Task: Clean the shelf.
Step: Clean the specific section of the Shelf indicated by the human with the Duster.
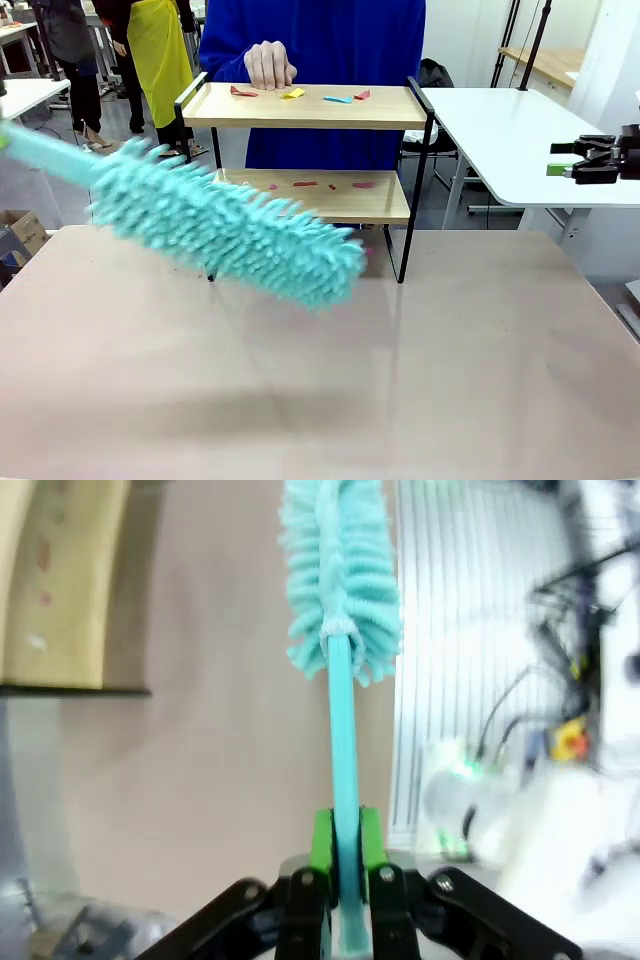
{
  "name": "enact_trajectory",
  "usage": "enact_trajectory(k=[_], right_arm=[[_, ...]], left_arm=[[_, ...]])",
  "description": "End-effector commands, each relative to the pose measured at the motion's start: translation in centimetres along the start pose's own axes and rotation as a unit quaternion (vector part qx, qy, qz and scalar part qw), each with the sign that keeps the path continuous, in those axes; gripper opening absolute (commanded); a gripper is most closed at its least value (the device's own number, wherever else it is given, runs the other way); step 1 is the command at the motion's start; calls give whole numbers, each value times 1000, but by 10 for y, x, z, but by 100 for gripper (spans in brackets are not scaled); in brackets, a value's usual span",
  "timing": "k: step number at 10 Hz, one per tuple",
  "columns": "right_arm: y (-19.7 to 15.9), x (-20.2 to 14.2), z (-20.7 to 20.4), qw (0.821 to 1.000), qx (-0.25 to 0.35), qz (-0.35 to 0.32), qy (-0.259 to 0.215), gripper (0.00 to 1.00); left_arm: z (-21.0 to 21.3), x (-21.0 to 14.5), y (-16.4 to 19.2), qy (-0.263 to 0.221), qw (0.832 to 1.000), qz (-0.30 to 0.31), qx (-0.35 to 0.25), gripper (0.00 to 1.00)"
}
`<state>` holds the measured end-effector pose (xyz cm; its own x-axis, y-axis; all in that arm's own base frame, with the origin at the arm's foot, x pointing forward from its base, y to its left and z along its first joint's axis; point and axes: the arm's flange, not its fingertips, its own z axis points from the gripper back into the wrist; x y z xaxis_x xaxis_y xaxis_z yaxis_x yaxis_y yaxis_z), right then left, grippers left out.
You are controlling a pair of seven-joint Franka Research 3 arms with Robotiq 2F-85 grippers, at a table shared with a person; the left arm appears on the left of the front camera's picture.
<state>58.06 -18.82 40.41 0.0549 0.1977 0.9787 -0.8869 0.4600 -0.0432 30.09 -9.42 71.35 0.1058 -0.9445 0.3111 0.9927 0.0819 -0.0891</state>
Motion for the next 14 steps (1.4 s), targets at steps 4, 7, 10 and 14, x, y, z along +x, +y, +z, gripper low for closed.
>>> enact_trajectory(k=[4,7,10,14], right_arm=[[1,3,-1,1000,0,2,-2,100],[1,3,-1,1000,0,2,-2,100],[1,3,-1,1000,0,2,-2,100],[1,3,-1,1000,0,2,-2,100]], left_arm=[[12,138,-45,-144,931,309,130,13],[-13,209,-29,-192,896,363,168,13],[-4,196,-41,-200,901,354,148,13],[-21,223,-35,-218,867,411,179,13]])
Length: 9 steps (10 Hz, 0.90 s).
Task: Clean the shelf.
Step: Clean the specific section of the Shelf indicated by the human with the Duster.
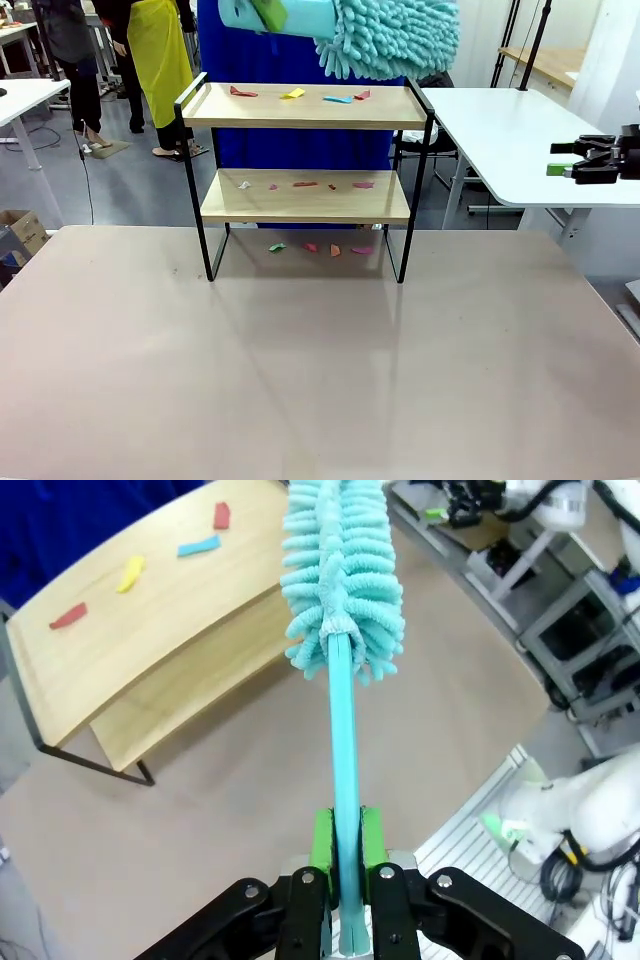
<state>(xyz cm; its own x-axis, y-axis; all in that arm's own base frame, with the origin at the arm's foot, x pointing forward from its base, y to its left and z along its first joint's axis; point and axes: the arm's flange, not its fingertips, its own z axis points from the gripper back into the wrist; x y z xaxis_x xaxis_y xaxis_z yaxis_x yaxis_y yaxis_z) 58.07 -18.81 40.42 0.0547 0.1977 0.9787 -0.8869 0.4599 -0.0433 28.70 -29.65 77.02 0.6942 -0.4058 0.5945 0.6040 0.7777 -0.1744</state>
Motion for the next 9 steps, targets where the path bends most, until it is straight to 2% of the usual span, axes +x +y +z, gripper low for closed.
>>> enact_trajectory(k=[1,2,4,5,6,7,9], right_arm=[[1,3,-1,1000,0,2,-2,100],[1,3,-1,1000,0,2,-2,100],[1,3,-1,1000,0,2,-2,100],[1,3,-1,1000,0,2,-2,100],[1,3,-1,1000,0,2,-2,100],[1,3,-1,1000,0,2,-2,100],[1,3,-1,1000,0,2,-2,100]], left_arm=[[-28,16,-30,-37,994,84,64,13],[-46,27,-49,-46,992,98,66,13],[-70,45,-78,-86,978,145,120,13],[-79,51,-85,-104,974,160,123,13],[-95,57,-91,-118,970,189,99,13],[-110,63,-99,-138,962,206,119,13],[-134,70,-110,-134,961,215,108,13]])
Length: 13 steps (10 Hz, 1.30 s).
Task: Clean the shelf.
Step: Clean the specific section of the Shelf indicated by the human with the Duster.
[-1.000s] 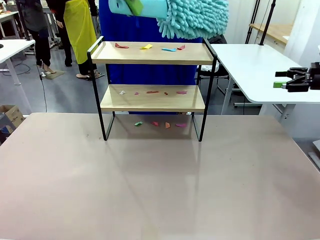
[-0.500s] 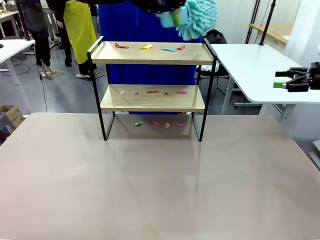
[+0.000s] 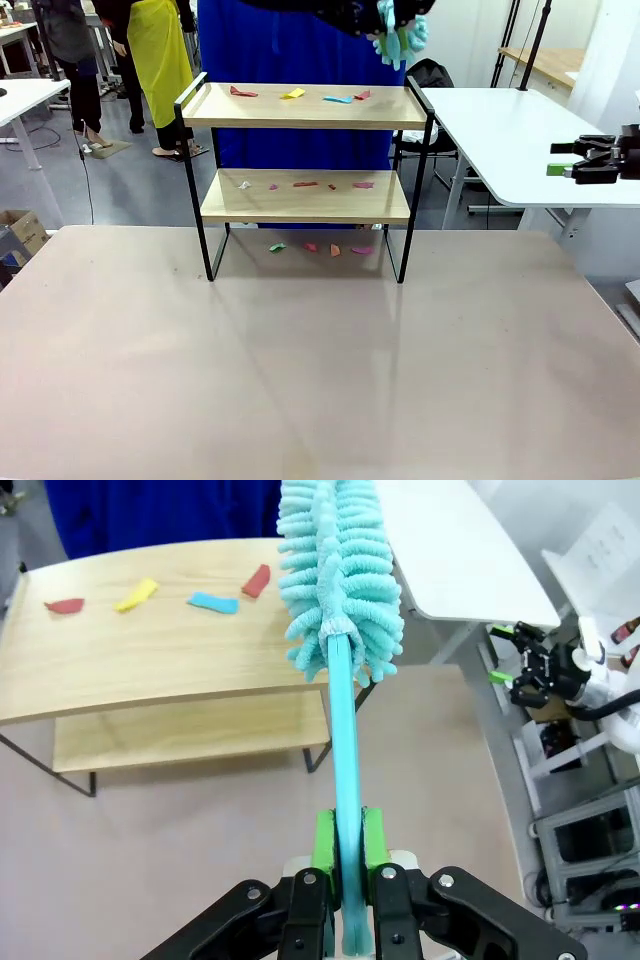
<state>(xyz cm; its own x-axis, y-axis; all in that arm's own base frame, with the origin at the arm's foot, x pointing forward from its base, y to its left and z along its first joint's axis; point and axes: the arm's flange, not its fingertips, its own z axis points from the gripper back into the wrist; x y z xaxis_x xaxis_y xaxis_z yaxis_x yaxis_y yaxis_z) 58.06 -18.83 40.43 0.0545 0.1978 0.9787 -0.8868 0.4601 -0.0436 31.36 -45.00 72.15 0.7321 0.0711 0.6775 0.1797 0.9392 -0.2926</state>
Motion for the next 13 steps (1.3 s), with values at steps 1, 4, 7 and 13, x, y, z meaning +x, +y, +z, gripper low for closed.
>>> enact_trajectory(k=[1,4,7,13], right_arm=[[1,3,-1,1000,0,2,-2,100],[1,3,-1,1000,0,2,-2,100],[1,3,-1,1000,0,2,-2,100],[1,3,-1,1000,0,2,-2,100]], left_arm=[[-20,5,-27,-16,999,30,2,13],[-48,-7,-31,-9,998,55,14,13],[-75,-22,-32,17,996,78,25,13],[-77,-10,3,64,994,68,56,13]])
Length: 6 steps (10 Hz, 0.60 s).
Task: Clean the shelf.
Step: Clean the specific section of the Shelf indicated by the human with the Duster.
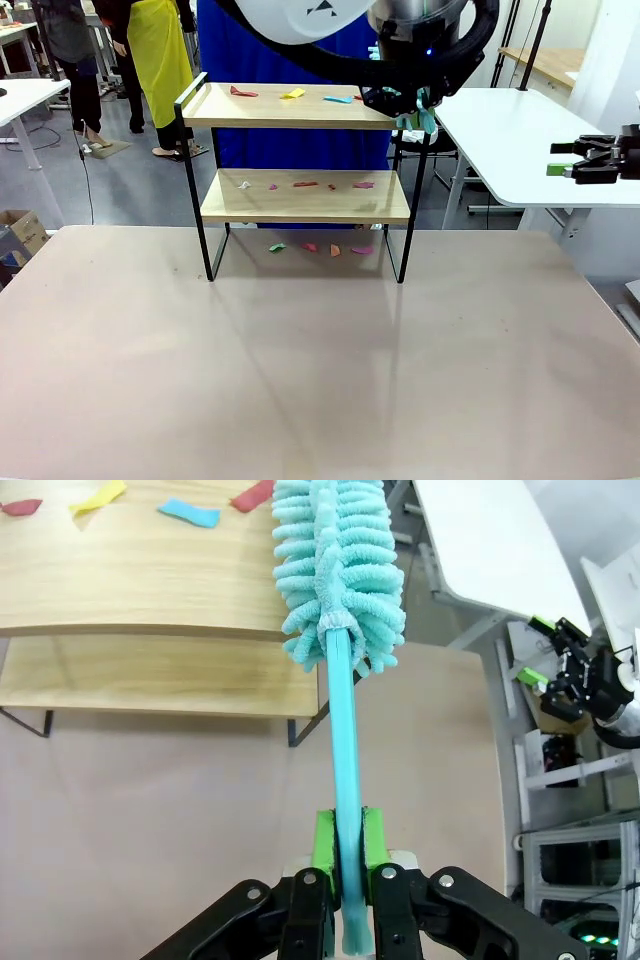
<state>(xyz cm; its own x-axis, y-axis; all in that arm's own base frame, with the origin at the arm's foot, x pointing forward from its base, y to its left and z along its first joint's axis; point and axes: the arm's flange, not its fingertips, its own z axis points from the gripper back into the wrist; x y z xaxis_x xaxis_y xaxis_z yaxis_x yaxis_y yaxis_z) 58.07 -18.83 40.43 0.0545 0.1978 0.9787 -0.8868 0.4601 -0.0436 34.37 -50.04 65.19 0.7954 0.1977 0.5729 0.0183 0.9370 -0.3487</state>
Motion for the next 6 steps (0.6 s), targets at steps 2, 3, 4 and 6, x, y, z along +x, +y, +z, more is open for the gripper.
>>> enact_trajectory(k=[2,3,4,6], right_arm=[[1,3,-1,1000,0,2,-2,100],[1,3,-1,1000,0,2,-2,100],[1,3,-1,1000,0,2,-2,100],[1,3,-1,1000,0,2,-2,100]], left_arm=[[8,24,25,27,999,-14,33,13],[10,34,37,38,997,-27,55,13],[9,46,52,48,993,-43,95,13],[15,68,93,71,983,-71,151,13]])
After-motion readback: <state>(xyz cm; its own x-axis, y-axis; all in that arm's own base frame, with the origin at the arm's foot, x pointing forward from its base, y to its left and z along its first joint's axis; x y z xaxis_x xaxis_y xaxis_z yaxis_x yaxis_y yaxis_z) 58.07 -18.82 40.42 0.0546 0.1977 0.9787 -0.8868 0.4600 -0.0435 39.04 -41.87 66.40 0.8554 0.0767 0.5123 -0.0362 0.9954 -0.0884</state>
